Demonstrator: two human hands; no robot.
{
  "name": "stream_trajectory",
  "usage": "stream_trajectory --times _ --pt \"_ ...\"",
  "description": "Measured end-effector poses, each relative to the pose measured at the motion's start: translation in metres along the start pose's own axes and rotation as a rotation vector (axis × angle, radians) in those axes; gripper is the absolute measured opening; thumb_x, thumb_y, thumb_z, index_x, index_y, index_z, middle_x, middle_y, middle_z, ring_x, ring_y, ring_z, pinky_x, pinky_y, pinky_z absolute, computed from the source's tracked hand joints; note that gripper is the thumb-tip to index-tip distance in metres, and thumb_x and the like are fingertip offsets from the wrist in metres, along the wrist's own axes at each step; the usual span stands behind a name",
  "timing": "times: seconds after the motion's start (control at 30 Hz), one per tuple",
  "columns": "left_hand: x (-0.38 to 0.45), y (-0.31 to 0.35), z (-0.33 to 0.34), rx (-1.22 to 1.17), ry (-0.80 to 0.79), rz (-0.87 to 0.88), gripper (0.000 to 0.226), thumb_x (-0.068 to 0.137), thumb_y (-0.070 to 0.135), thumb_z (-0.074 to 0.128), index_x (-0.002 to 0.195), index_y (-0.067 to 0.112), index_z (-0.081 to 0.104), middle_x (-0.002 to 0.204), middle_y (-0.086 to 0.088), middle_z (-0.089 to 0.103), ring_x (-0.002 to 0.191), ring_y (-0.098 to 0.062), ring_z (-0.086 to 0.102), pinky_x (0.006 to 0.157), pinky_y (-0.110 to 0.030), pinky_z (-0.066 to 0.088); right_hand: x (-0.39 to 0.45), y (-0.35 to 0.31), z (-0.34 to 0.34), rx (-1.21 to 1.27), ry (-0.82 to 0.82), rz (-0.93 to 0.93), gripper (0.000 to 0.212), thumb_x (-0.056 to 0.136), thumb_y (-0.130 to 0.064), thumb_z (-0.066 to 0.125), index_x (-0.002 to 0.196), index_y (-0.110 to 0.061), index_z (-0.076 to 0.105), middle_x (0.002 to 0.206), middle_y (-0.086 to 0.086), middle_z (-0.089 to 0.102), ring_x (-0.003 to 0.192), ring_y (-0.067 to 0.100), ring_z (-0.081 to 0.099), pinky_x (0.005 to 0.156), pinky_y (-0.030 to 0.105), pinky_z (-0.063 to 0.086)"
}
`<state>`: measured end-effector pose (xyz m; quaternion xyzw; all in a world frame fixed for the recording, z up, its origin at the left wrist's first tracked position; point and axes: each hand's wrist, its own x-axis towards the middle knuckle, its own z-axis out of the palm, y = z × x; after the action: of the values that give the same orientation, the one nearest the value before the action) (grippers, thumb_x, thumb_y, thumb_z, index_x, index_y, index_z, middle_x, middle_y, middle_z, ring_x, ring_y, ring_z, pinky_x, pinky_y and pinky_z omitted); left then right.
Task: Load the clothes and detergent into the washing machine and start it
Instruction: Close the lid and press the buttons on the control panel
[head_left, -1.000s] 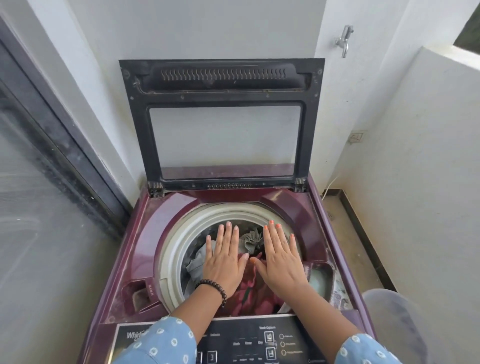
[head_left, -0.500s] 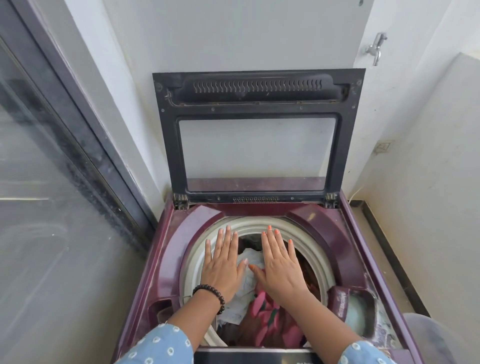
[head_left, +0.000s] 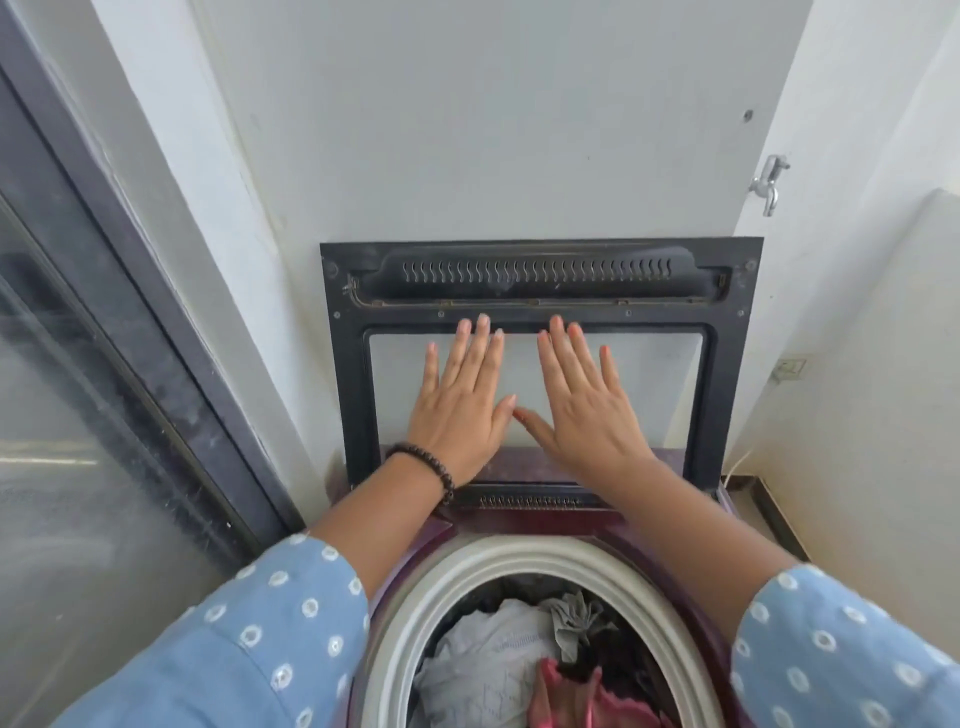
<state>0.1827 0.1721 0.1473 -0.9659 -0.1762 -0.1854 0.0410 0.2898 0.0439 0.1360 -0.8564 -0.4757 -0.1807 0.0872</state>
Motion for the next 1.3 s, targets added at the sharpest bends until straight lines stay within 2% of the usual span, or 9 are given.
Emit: stream_trajectory --times 0.17,0.33,0.47,0.7,0.87,0.97,1.1,1.2,1.3 --pt "0.056 -0.011 -0.029 0.092 0.087 0.092 0.067 0.104 0.037 0.029 0.155 0.013 -0.008 0.164 -0.005 -0.015 0.150 -0.021 -0.018 0.121 -0.046 -0.011 0.058 0.025 -0.032 -0.061 0.127 0.015 0.079 0.099 -0.055 0.028 0.156 -0.007 -0.001 0.164 0.010 -0.007 0.151 0.025 -0.008 0.123 0.049 0.001" --pt "0.091 -0.018 -0.036 0.125 0.075 0.032 0.072 0.104 0.038 0.031 0.154 0.012 -0.014 0.164 -0.004 -0.017 0.150 -0.021 -0.018 0.121 -0.050 -0.008 0.085 0.038 -0.039 -0.126 0.134 0.053 0.084 0.098 -0.053 0.040 0.155 -0.008 -0.003 0.165 0.009 -0.001 0.152 0.024 -0.004 0.122 0.050 -0.002" --pt "0.092 -0.009 -0.031 0.093 0.097 -0.032 0.073 0.102 0.038 0.039 0.156 0.013 -0.003 0.165 -0.003 -0.003 0.152 -0.021 -0.007 0.121 -0.052 -0.003 0.087 0.031 -0.037 -0.117 0.156 0.079 0.087 0.095 -0.052 0.048 0.155 -0.007 0.005 0.163 0.010 0.013 0.152 0.028 0.007 0.121 0.052 0.000" --pt "0.082 0.004 -0.044 0.049 0.122 -0.076 0.076 0.098 0.037 0.049 0.156 0.012 0.007 0.164 -0.004 0.008 0.152 -0.022 0.003 0.122 -0.052 0.003 0.085 0.023 -0.051 -0.141 0.203 0.110 0.092 0.083 -0.054 0.065 0.152 -0.008 0.022 0.145 0.010 0.039 0.137 0.029 0.033 0.118 0.054 0.018" --pt "0.069 0.013 -0.064 0.124 0.206 -0.065 0.089 0.088 0.056 0.059 0.153 0.012 0.018 0.150 -0.005 0.036 0.141 -0.024 0.031 0.121 -0.054 0.005 0.078 0.018 -0.070 -0.188 0.231 0.116 0.098 0.072 -0.058 0.074 0.147 -0.011 0.032 0.131 0.009 0.046 0.120 0.030 0.045 0.107 0.051 0.032" --pt "0.066 0.018 -0.080 0.143 0.224 -0.043 0.091 0.084 0.057 0.064 0.152 0.013 0.023 0.136 -0.005 0.045 0.127 -0.026 0.041 0.121 -0.049 0.016 0.072 0.014 -0.082 -0.205 0.223 0.112 0.087 0.069 -0.059 0.077 0.135 -0.012 0.044 0.128 0.009 0.046 0.118 0.029 0.044 0.106 0.052 0.032" --pt "0.060 0.021 -0.096 0.145 0.225 -0.017 0.080 0.082 0.049 0.071 0.144 0.014 0.035 0.129 -0.004 0.044 0.117 -0.024 0.042 0.100 -0.032 0.039 0.065 0.009 -0.099 -0.174 0.240 0.074 0.076 0.064 -0.061 0.080 0.114 -0.011 0.052 0.120 0.010 0.046 0.110 0.029 0.045 0.095 0.044 0.037" --pt "0.052 0.025 -0.106 0.159 0.215 -0.018 0.064 0.081 0.045 0.075 0.131 0.015 0.049 0.124 -0.004 0.042 0.112 -0.021 0.041 0.085 -0.029 0.044 0.062 0.008 -0.109 -0.163 0.181 0.076 0.080 0.063 -0.063 0.079 0.115 -0.013 0.046 0.120 0.008 0.042 0.111 0.027 0.042 0.090 0.038 0.036" --pt "0.047 0.027 -0.113 0.151 0.205 -0.021 0.055 0.080 0.044 0.075 0.122 0.015 0.055 0.119 -0.003 0.043 0.109 -0.020 0.042 0.082 -0.028 0.044 0.051 0.009 -0.109 -0.134 0.183 0.079 0.082 0.062 -0.066 0.078 0.115 -0.014 0.044 0.111 0.005 0.049 0.105 0.027 0.046 0.088 0.038 0.036"
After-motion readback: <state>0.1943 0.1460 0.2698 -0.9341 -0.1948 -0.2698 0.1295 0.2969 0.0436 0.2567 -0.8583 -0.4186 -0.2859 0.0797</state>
